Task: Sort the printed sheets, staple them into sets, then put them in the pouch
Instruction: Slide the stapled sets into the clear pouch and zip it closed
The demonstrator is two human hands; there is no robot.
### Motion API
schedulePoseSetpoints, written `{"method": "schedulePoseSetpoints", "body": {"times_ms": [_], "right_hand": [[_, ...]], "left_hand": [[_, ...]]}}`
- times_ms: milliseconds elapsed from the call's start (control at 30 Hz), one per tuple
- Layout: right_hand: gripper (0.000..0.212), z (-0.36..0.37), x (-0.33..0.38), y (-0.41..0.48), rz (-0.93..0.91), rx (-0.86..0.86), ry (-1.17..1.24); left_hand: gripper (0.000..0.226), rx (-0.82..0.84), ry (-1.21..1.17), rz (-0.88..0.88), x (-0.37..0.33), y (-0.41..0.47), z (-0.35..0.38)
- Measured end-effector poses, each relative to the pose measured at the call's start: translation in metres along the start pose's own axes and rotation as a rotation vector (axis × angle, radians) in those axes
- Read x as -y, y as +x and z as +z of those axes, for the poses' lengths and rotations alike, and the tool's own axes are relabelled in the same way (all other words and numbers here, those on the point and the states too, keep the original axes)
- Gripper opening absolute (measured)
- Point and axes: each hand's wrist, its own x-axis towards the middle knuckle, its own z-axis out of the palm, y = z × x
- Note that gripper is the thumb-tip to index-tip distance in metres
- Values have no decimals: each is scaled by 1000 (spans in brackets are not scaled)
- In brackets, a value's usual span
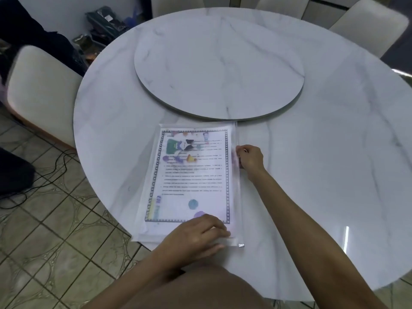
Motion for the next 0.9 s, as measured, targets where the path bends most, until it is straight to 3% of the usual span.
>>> {"method": "schedulePoseSetpoints", "body": {"times_ms": [100, 267, 367, 600, 800, 900], "right_hand": [[22, -4, 0, -6, -115, -113, 9], [18, -19, -3, -15, -239, -213, 125], [15, -25, -7, -23, -307, -227, 176], [16, -32, 1, -42, -344, -135, 356], [16, -41, 9, -48, -356, -77, 437], [16, -45, 12, -47, -368, -40, 389]], "left_hand": [[30, 13, -109, -296, 13, -3, -5], [45, -410, -151, -942, 66, 4, -31], [62, -522, -342, -1281, 102, 10, -49], [71, -323, -551, -1317, 130, 31, -58], [64, -431, -599, -1303, 118, 41, -51], [42, -403, -734, -1280, 112, 45, -49]]}}
